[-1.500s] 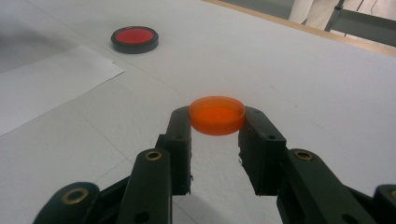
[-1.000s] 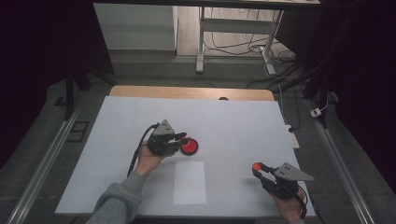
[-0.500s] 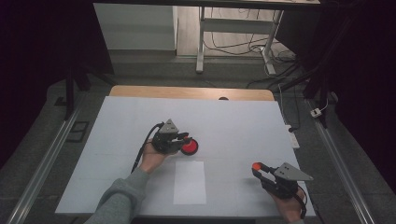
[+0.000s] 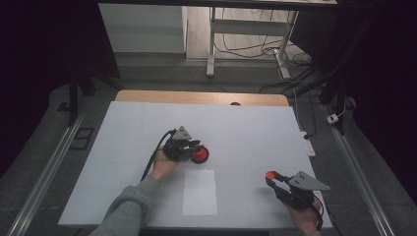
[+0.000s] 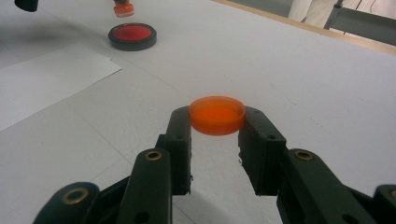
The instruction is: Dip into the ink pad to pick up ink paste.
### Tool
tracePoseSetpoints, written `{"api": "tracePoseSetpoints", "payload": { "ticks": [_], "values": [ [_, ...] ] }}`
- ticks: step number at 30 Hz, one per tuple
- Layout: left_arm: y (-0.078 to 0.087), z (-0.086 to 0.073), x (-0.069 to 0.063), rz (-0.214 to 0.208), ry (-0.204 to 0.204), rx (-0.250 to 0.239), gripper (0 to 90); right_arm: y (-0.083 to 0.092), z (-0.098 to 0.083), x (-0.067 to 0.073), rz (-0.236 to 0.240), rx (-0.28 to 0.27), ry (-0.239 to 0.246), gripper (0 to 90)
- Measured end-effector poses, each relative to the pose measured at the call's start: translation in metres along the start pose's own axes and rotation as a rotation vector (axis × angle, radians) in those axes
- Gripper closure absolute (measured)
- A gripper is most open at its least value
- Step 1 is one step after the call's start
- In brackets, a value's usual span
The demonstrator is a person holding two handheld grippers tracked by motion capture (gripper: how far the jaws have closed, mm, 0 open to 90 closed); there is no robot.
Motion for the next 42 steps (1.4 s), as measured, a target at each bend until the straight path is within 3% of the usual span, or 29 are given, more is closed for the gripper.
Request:
{"api": "tracePoseSetpoints", "payload": {
  "ticks": [31, 42],
  "values": [
    [-0.017, -0.012, 0.003, 0.021, -0.018, 0.059, 72.7, 0.000, 0.000, 0.000, 0.000, 0.001, 0.002, 64.9],
    [-0.018, -0.015, 0.002, 0.021, -0.037, 0.041, 72.9, 0.001, 0.000, 0.000, 0.001, -0.001, 0.001, 64.9]
  ]
}}
Point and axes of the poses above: each handheld gripper's, and its own axes: y roughly backward along the jaws, z roughly out of its top, x roughly to its left, the point moved 8 cm from there along -y, roughly forward along the jaws, and after that the axes turned 1 degree about y, right-handed, at the moved point
